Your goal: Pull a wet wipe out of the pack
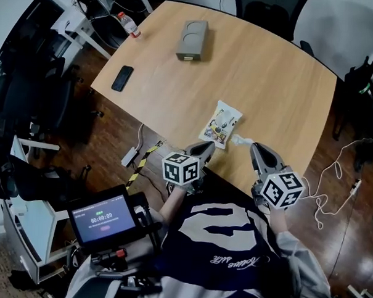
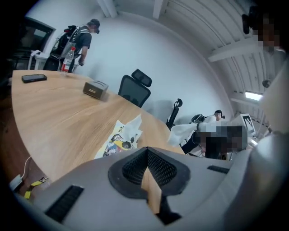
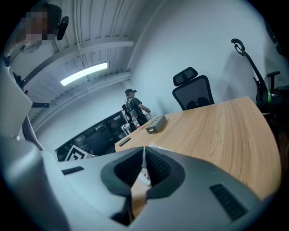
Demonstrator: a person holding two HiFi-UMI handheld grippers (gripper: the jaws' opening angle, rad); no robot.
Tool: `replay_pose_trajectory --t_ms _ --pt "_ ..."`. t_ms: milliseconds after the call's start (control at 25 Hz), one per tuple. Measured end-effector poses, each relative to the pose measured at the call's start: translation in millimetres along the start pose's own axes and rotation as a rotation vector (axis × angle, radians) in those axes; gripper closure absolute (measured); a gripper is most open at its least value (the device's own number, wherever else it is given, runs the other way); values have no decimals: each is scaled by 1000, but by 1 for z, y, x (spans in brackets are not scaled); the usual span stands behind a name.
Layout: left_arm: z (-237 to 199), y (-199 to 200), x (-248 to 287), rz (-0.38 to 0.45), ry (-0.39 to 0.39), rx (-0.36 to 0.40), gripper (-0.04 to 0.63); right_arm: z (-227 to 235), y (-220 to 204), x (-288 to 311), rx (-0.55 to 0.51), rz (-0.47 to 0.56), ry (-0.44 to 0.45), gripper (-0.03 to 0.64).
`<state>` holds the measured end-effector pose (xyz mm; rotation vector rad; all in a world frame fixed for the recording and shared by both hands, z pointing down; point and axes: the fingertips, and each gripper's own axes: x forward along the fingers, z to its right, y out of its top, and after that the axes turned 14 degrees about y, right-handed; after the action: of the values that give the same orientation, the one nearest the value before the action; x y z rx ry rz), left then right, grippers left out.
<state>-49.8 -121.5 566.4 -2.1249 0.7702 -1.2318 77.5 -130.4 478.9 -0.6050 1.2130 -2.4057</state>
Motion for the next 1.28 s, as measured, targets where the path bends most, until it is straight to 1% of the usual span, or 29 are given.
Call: replay_pose_trajectory --t_ms 160,280,560,760,880,960,1120,1280 --pt "18 -13 -24 64 57 -49 592 4 -13 -23 13 -11 29 607" --pt "27 -30 -46 89 100 -89 592 5 -26 -35 23 -31 51 607" --pt "25 -65 -79 66 172 -120 592 8 -48 -43 64 -58 69 607" --pt "15 -69 -98 68 188 -123 592 -5 -52 -38 65 -65 70 607" --pt "8 -68 -111 70 167 -107 592 -15 -56 -35 57 -63 52 607" --pt "3 -67 -117 61 134 -81 592 -23 -59 -31 54 -50 23 607" --pt "-9 -64 -127 38 34 -23 592 -44 -64 -26 63 16 -63 607" --pt "-13 -56 -144 29 -80 63 592 -70 -71 -23 95 106 -147 607"
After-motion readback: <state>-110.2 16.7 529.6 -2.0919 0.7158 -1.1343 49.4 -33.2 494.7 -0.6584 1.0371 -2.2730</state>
